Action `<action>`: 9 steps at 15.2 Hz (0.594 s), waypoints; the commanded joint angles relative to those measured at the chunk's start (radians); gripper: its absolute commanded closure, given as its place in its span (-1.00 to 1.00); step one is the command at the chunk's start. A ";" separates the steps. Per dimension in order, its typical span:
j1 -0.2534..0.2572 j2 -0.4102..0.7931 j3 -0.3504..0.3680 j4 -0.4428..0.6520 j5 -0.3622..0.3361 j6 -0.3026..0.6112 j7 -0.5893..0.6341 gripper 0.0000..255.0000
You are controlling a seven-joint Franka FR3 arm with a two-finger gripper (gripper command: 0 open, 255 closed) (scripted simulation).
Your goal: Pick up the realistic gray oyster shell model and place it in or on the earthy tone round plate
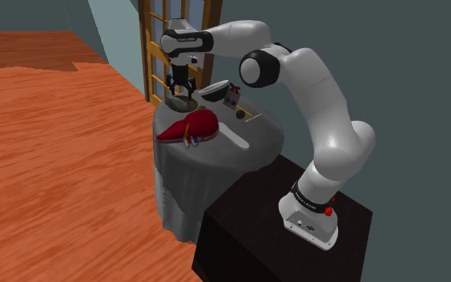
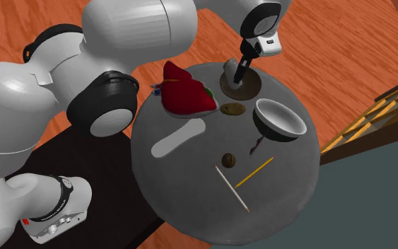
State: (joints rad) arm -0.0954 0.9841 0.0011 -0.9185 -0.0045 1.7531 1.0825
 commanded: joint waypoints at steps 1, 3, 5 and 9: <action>0.001 0.003 0.000 0.064 0.000 -0.062 0.001 -1.00; 0.001 0.013 0.000 0.108 0.000 -0.095 0.001 -1.00; 0.001 0.013 0.000 0.108 0.000 -0.095 0.001 -1.00; 0.001 0.013 0.000 0.108 0.000 -0.095 0.001 -1.00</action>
State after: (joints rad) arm -0.0942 0.9970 0.0013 -0.8112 -0.0044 1.6581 1.0834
